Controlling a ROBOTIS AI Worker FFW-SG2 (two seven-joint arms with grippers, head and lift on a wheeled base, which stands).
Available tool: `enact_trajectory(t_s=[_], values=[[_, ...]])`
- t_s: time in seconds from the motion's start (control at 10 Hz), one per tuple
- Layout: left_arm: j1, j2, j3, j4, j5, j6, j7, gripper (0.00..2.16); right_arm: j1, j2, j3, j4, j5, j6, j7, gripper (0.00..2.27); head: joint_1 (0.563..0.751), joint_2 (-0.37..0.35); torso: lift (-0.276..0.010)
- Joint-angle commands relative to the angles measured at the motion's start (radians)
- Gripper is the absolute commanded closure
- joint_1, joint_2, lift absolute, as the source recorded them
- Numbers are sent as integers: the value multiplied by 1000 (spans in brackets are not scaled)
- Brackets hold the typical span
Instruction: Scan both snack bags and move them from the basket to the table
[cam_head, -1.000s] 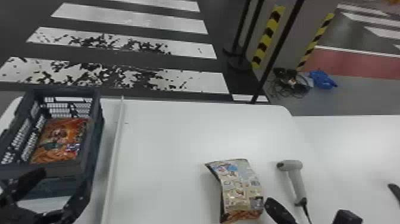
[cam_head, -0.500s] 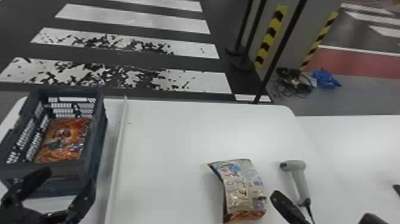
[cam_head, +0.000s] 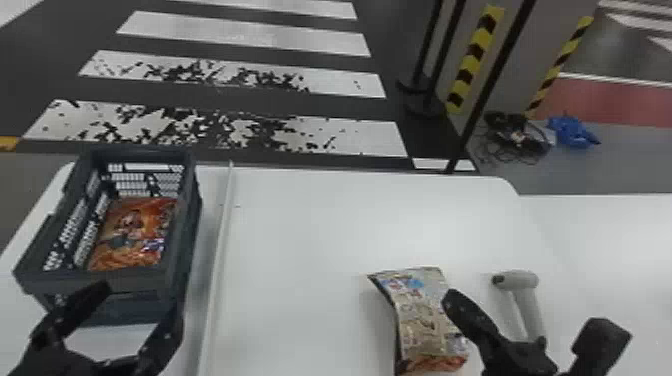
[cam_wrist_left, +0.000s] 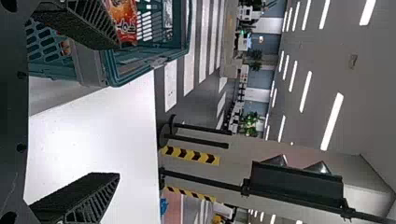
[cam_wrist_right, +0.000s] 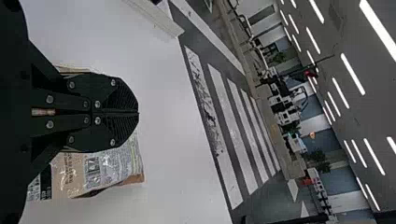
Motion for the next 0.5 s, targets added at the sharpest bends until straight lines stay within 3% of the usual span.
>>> enact_trajectory(t_s=[0.0, 0.4], values=[[8, -3, 0, -1, -9, 0, 0, 12, -61, 1, 36, 75, 45, -22, 0, 2246, 695, -147, -98], [16, -1, 5, 2, -12, 3, 0, 12, -147, -9, 77, 278, 91, -191, 3, 2246, 695, -109, -98]])
